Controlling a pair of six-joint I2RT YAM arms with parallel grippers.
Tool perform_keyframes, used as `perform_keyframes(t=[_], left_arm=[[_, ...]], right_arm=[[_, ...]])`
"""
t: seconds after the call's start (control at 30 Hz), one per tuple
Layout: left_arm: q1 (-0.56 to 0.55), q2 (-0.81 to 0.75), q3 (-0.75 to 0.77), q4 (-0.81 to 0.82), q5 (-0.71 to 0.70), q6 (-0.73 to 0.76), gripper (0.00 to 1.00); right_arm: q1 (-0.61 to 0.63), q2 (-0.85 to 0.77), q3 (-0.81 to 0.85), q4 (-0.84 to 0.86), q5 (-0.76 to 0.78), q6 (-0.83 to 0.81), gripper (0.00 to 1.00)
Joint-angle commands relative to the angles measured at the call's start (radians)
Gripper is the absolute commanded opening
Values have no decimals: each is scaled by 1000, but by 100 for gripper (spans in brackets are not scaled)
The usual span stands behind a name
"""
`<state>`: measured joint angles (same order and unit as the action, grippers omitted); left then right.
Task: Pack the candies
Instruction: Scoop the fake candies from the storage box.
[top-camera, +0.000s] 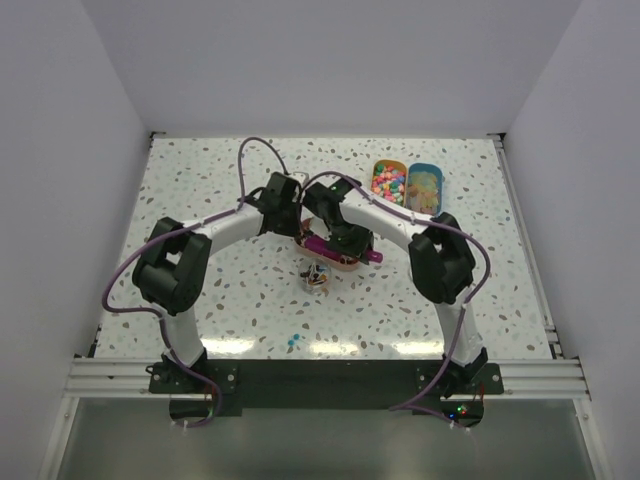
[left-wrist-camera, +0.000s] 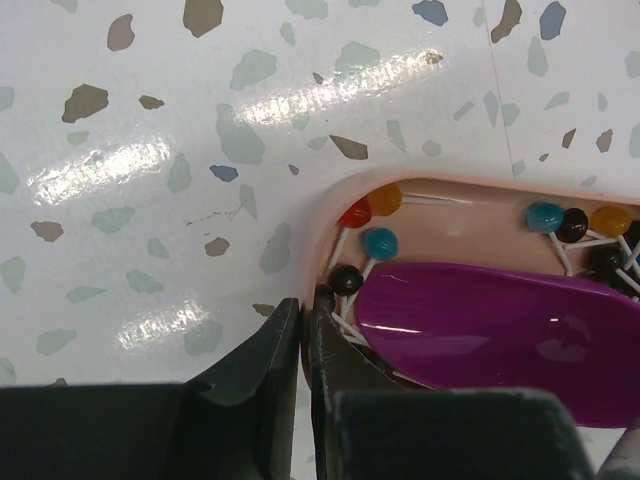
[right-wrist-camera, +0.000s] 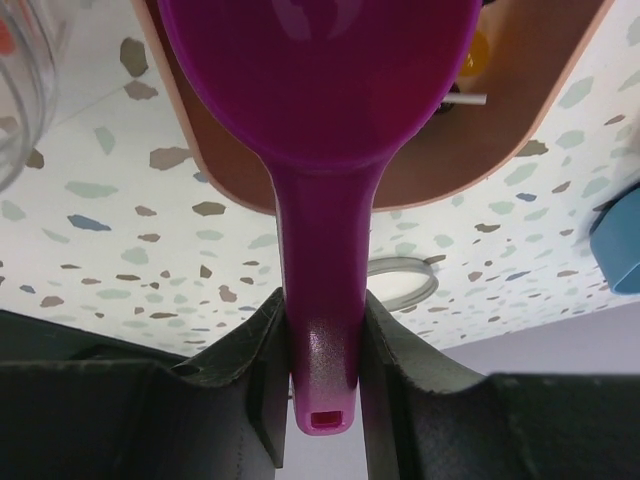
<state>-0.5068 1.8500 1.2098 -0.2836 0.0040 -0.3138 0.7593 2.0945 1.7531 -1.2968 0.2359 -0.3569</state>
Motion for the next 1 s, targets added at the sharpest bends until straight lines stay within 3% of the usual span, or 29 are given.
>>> perform_keyframes(t=[0.0, 0.2, 0.33, 0.67, 0.97], left_arm=[[-4, -2, -15, 70, 56, -37, 13], [-4, -3, -27, 89, 97, -65, 13], [-3, 2, -27, 93, 119, -74, 12], [-4, -14, -15, 70, 48, -53, 12], [4, -28, -7, 54, -1, -33, 13]], right_arm=[[8, 50, 72, -4, -29, -2, 0], [8, 142, 174, -32, -40, 99, 0], [6, 134, 174, 48, -90, 128, 0], [3, -59, -81, 355, -142, 88, 0], [-14, -102, -178, 406, -113, 85, 0]])
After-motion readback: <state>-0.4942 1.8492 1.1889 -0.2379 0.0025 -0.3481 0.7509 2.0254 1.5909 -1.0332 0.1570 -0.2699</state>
